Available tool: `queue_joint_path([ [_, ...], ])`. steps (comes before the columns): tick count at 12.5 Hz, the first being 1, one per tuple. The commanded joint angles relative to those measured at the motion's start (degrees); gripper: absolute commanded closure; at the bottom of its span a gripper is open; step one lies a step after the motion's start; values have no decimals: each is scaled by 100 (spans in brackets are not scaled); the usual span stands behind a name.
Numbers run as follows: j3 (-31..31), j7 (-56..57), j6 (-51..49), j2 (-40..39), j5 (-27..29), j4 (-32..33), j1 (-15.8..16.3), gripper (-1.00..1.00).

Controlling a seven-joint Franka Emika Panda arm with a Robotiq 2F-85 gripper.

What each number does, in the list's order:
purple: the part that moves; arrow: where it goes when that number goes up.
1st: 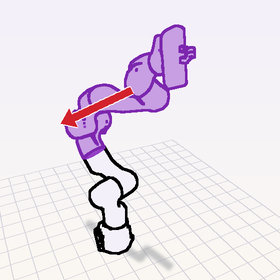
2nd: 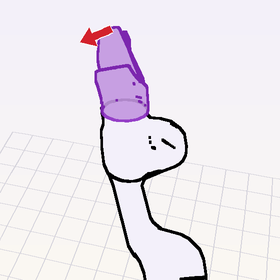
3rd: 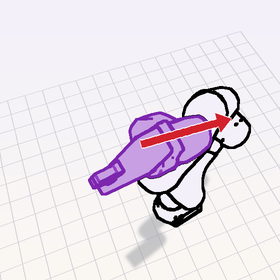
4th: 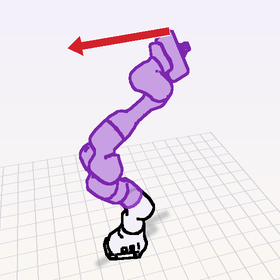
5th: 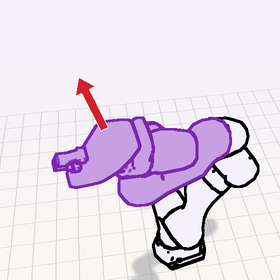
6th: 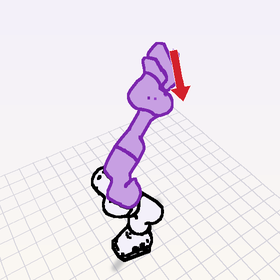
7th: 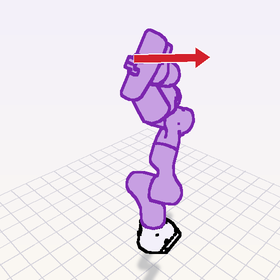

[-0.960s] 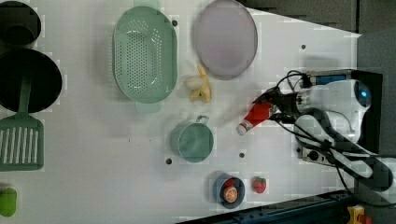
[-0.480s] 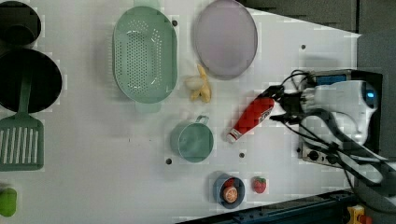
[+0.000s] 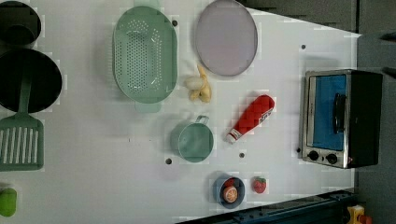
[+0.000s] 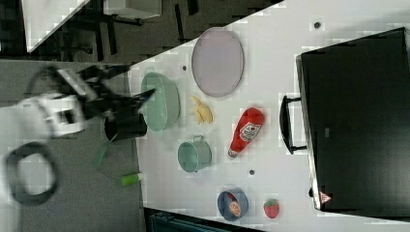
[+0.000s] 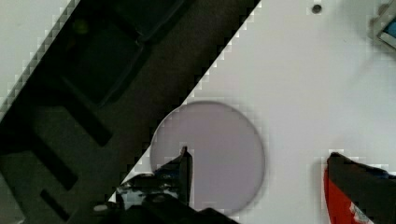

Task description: Pick Ketchup from oven and place it on table.

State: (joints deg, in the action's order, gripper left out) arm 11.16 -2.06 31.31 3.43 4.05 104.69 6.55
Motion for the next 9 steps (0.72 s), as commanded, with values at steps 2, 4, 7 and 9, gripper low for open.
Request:
queue_joint_path([
  [2, -136, -333, -1501, -274, -576, -471, 45, -100],
  [4, -162, -795, -2572, -236, -540, -788, 49, -100],
  [7, -174, -877, -3216, -229, -538, -1075, 59, -100],
  [9, -175, -877, -3013, -234, -539, -1097, 61, -100],
])
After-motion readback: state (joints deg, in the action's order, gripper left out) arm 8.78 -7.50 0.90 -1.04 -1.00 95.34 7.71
